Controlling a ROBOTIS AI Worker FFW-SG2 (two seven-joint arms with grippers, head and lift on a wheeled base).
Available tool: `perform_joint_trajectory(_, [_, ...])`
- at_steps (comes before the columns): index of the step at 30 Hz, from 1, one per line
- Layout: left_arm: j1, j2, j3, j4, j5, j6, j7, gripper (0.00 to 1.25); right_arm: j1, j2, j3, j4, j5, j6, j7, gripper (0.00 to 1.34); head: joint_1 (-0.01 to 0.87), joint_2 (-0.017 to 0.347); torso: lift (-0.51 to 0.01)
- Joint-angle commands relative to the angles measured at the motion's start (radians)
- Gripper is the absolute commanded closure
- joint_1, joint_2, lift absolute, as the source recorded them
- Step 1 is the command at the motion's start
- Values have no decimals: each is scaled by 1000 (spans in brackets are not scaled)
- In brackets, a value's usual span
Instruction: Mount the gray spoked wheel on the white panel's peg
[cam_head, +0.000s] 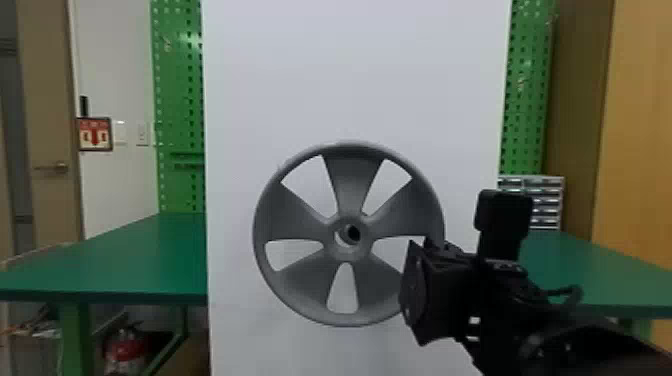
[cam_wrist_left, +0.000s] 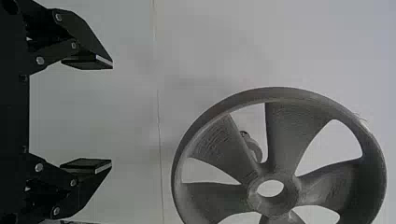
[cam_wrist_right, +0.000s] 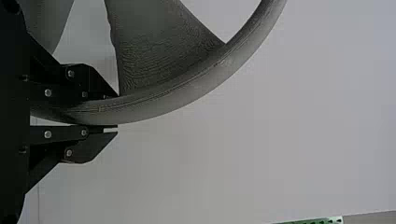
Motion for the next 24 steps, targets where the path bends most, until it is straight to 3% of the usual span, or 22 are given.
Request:
perform_joint_trajectory(1, [-4, 2, -1, 0, 2, 1, 0, 496, -5, -5, -8, -3, 1, 2, 0, 1243, 123, -8, -403])
perform_joint_trajectory(24, [-5, 2, -4, 1, -2, 2, 0, 496, -10, -11, -20, -3, 12, 7, 0, 1243, 123, -8, -403])
